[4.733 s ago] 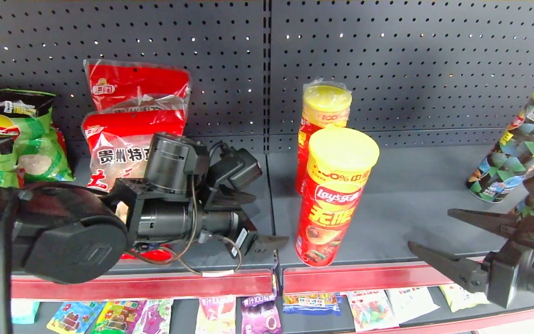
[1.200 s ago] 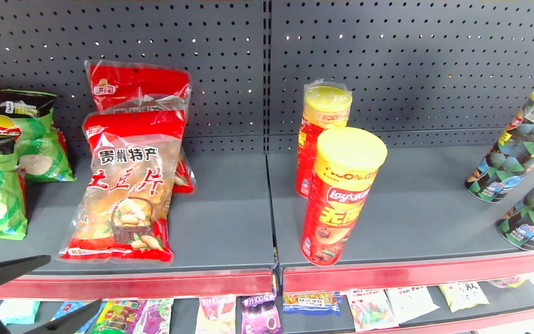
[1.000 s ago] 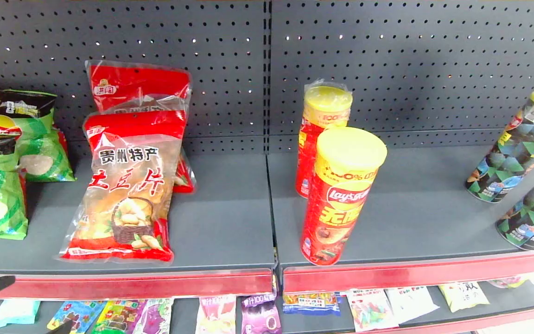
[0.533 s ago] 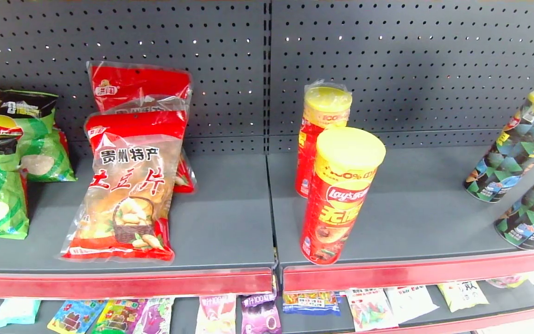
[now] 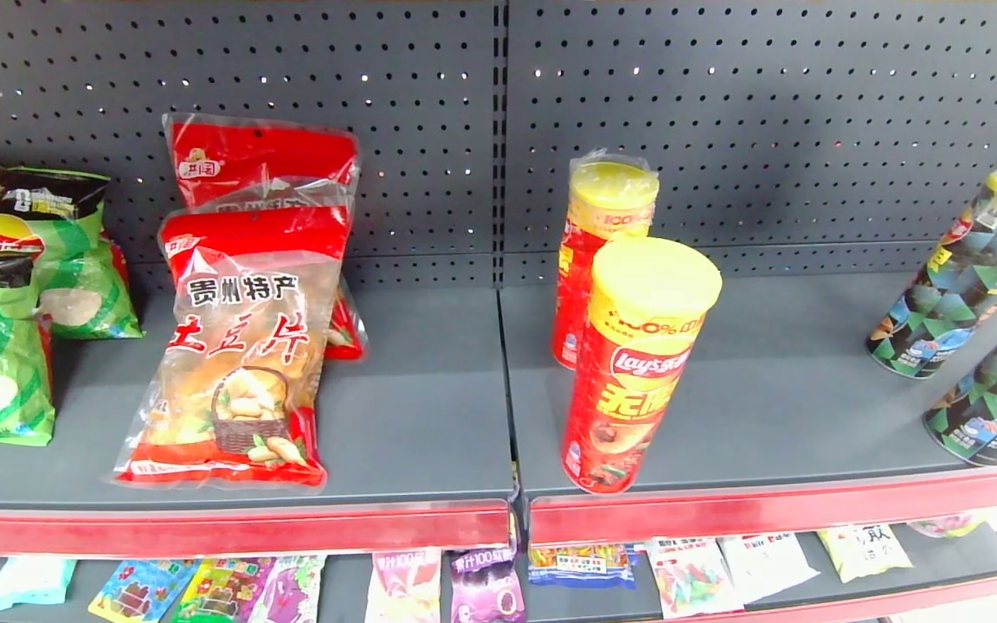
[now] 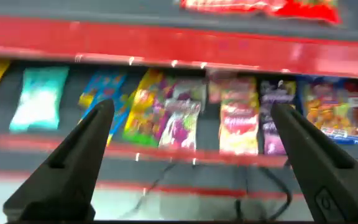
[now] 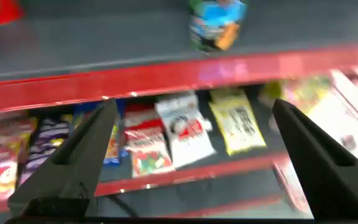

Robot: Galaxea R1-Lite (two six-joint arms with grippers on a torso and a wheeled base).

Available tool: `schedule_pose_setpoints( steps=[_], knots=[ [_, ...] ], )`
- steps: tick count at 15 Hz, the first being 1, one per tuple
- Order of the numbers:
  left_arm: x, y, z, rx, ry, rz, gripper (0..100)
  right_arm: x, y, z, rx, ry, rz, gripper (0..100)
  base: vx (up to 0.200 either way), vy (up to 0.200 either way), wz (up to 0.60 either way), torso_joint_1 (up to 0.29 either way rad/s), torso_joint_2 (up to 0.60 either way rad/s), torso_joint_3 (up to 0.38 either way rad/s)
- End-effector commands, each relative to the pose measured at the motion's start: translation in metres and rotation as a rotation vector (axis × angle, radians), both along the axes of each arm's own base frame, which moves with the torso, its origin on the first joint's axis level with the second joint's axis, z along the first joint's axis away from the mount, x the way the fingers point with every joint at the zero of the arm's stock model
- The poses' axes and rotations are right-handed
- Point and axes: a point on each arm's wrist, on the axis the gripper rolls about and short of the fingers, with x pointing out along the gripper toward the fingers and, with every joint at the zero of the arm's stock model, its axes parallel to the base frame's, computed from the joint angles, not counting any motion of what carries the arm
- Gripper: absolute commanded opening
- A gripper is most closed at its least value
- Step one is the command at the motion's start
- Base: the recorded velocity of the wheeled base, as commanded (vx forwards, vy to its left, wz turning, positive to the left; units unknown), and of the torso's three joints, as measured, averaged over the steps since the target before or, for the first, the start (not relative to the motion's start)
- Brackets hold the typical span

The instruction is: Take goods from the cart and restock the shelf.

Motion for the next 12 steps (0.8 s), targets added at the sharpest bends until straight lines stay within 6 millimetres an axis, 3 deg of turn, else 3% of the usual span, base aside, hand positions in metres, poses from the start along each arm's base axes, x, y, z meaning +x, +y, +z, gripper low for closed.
schedule_pose_setpoints(
  steps=[1, 4, 7, 12],
  knots=[
    [0.006, 0.002, -0.020, 0.037, -0.089, 0.031, 100, 0.001, 0.000, -0.029, 0.006, -0.030, 0.000, 100, 0.000, 0.000, 0.00, 0.000, 0.00, 0.000],
    [0.005, 0.004, -0.026, 0.034, -0.025, 0.096, 100, 0.006, 0.001, -0.031, 0.016, -0.100, 0.025, 100, 0.000, 0.000, 0.00, 0.000, 0.00, 0.000],
    [0.004, 0.006, -0.026, 0.029, -0.042, -0.143, 100, 0.008, 0.003, -0.031, 0.014, -0.131, 0.109, 100, 0.000, 0.000, 0.00, 0.000, 0.00, 0.000],
    [0.000, 0.005, -0.027, 0.035, -0.097, -0.084, 100, 0.017, 0.003, -0.026, 0.018, -0.038, 0.129, 100, 0.000, 0.000, 0.00, 0.000, 0.00, 0.000]
  ],
)
